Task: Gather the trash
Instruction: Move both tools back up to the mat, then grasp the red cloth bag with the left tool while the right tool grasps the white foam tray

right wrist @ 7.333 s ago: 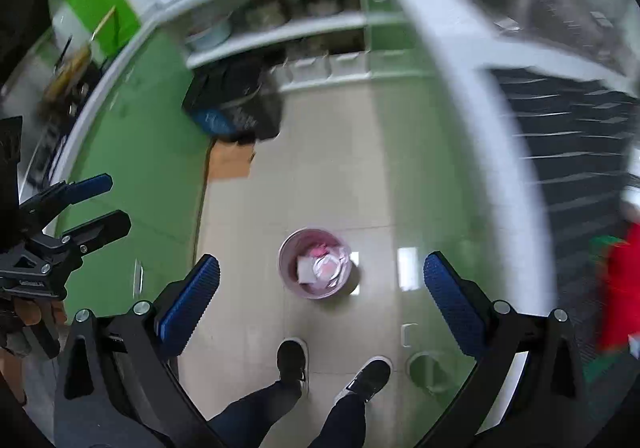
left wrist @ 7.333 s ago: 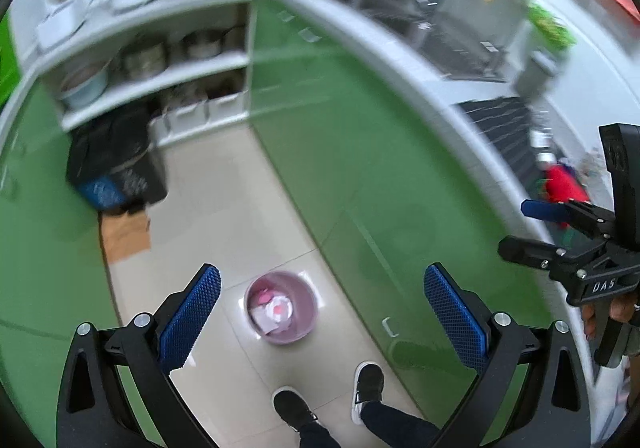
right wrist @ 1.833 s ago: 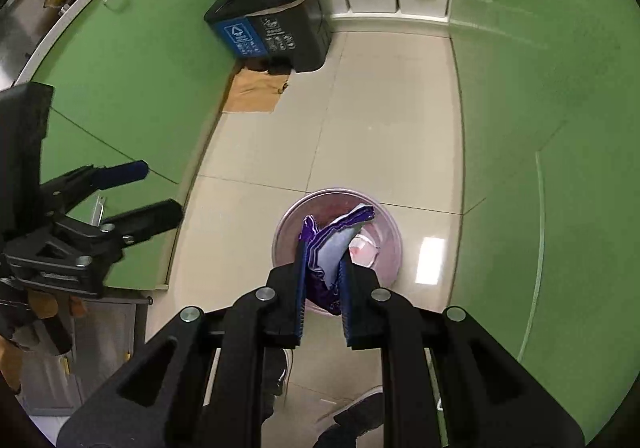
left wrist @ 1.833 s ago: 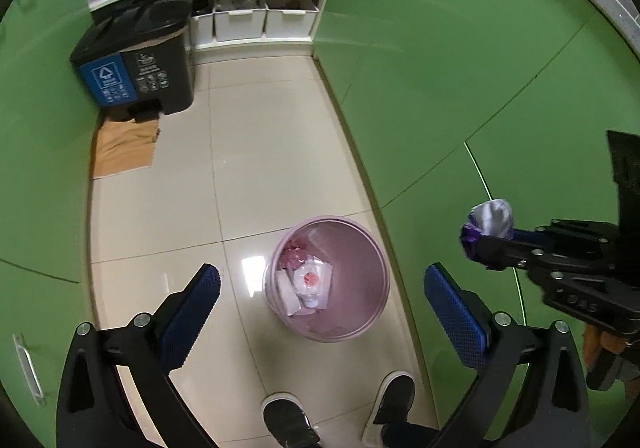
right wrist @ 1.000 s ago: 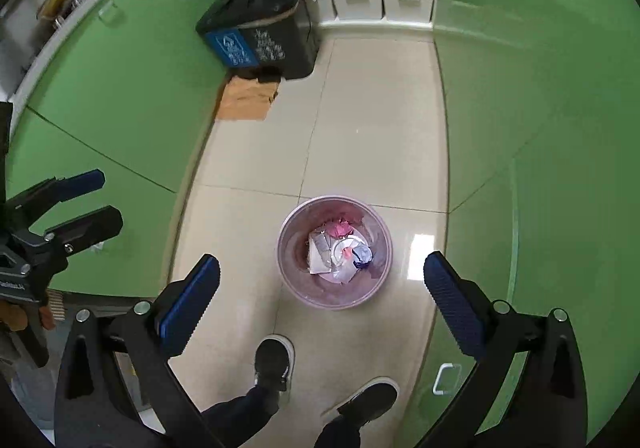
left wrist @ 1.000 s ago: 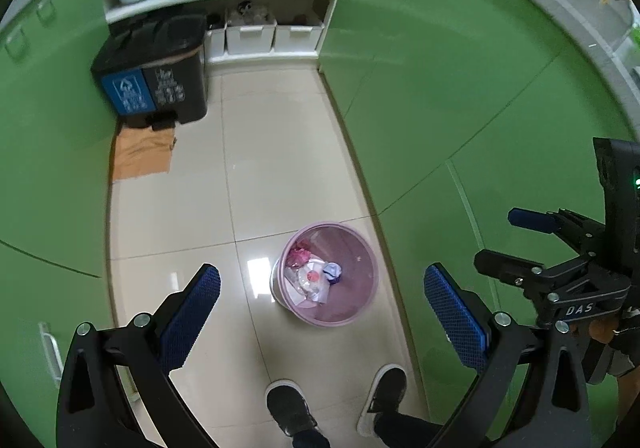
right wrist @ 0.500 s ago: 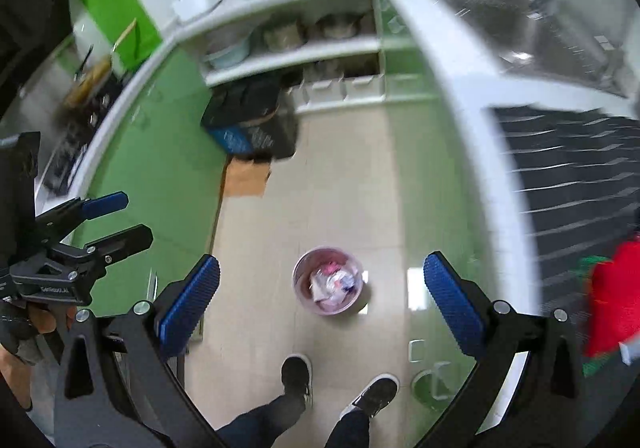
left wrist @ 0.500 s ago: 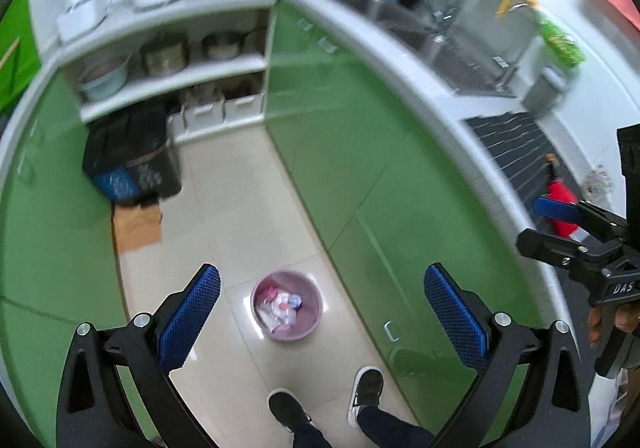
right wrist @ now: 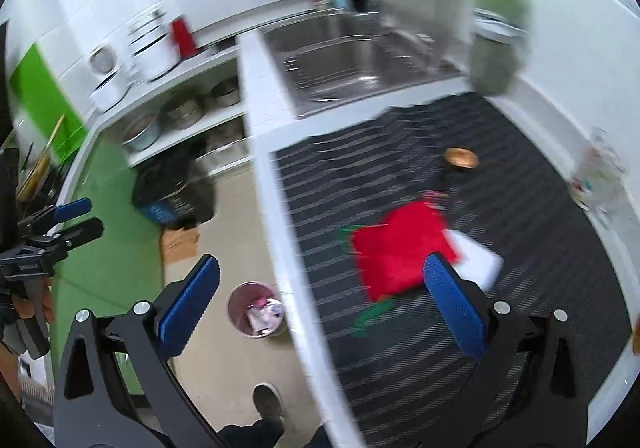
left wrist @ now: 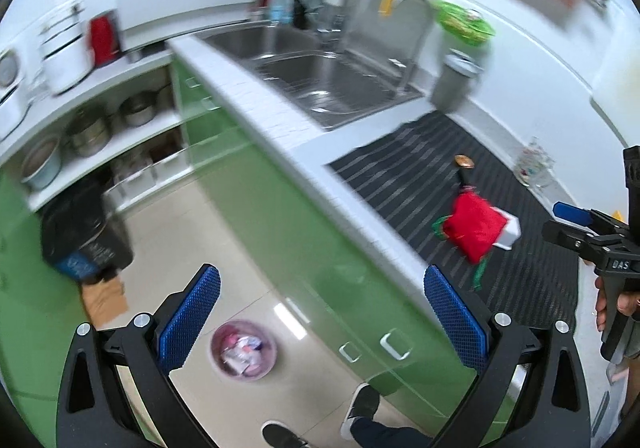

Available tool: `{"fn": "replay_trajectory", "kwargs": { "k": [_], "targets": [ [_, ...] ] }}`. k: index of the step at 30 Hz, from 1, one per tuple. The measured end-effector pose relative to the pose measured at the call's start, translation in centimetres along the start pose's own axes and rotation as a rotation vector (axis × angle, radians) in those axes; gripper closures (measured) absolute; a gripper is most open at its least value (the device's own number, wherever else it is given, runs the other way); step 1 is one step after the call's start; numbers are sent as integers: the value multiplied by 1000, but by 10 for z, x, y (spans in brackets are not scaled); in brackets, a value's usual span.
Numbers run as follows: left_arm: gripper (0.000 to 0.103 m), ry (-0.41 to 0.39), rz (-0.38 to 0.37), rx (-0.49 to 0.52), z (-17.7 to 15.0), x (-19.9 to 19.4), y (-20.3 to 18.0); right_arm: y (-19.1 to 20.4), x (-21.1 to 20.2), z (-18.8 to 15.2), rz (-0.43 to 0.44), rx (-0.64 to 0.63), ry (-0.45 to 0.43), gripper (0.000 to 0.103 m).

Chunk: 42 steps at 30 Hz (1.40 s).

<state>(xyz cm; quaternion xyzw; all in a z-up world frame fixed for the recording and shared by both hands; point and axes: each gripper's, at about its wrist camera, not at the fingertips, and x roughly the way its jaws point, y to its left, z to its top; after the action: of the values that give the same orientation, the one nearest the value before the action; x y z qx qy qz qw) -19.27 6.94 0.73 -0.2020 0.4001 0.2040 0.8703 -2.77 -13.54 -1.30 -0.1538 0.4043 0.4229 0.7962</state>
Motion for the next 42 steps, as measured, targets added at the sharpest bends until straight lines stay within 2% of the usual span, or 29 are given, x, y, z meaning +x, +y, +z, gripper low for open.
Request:
{"fn": "replay_trajectory", "kwargs": {
  "k": [7, 13, 20, 26, 32, 34, 42],
  "targets": [
    [5, 19, -63, 79, 27, 40, -74, -75, -1, -4, -25, -1, 29, 3],
    [5, 60, -81, 105, 37, 72, -114, -110, 28, -7, 10, -66, 116, 3],
    [5, 123, -102, 136, 43, 106, -136, -118, 78, -16, 55, -253, 234, 3],
    [5, 163, -105, 132, 47, 127, -139, -117, 107, -14, 102, -329, 270, 3],
    [5, 192, -106, 119, 47, 143, -138, -118, 128, -11, 129, -357, 315, 31],
    [5, 197, -109, 120, 46, 145, -138, -119, 128, -10, 134, -357, 317, 47],
    [5, 206, -135, 148, 47, 149, -146, -121, 108, -10, 167, -307, 295, 58]
  ]
}}
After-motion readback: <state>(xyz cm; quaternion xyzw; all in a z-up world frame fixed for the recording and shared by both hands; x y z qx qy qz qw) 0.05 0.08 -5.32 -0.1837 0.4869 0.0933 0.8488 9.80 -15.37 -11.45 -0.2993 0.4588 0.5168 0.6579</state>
